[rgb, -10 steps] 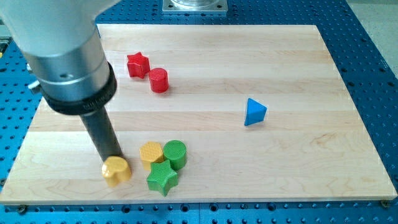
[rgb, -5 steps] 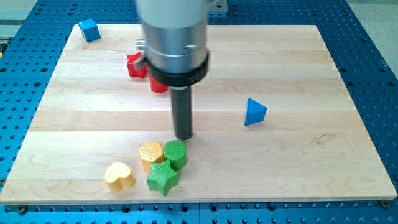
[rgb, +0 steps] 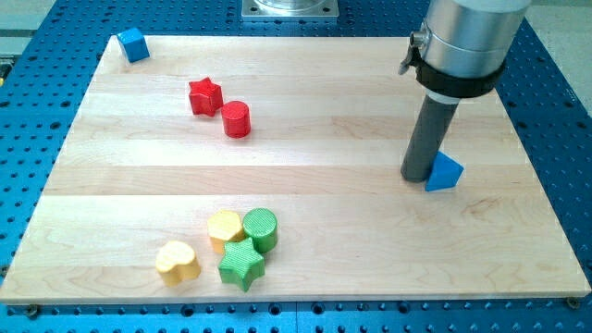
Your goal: Slightly push the triangle at the right center of the board
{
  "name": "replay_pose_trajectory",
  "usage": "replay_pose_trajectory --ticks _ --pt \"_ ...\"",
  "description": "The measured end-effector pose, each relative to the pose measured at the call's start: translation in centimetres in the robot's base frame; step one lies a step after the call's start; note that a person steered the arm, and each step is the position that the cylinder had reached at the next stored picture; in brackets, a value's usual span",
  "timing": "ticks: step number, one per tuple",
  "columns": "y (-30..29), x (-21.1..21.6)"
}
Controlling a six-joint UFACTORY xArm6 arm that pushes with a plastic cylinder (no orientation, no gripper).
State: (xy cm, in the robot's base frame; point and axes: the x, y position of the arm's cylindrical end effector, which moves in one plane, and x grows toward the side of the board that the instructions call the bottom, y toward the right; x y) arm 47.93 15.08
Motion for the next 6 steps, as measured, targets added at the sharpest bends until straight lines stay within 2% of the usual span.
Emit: replay_pose_trajectory --ticks 2,3,4,5,6 --pt "2.8 0.9" --pt "2.0 4.8" --pt "5.1 5.9" --pt "7.2 5.2" --pt "6.2 3.4"
